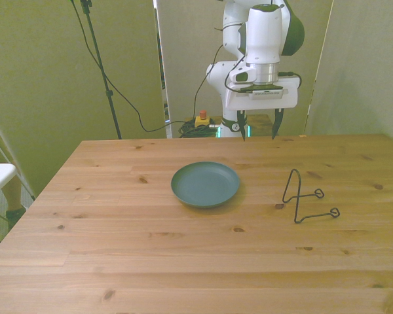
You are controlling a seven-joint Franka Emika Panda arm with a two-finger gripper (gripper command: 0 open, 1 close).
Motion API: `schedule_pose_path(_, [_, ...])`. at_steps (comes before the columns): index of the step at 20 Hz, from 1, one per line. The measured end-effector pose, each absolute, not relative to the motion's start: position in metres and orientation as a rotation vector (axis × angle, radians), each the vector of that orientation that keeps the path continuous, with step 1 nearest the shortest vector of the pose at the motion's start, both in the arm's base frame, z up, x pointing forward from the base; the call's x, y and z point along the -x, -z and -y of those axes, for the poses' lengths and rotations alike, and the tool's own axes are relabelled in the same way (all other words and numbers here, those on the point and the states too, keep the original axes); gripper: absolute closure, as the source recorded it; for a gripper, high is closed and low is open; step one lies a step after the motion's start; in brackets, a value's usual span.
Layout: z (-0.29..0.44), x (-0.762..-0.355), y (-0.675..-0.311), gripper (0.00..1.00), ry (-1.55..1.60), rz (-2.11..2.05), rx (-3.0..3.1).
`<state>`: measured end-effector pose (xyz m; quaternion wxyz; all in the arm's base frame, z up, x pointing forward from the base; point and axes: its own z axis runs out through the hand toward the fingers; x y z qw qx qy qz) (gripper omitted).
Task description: Load the plate
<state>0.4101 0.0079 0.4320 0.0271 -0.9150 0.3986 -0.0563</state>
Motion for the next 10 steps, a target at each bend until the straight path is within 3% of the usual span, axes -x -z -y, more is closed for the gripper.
schedule_pose_path(10, [0.055, -0.425, -0.434, 0.0, 0.18, -1.245, 2.796])
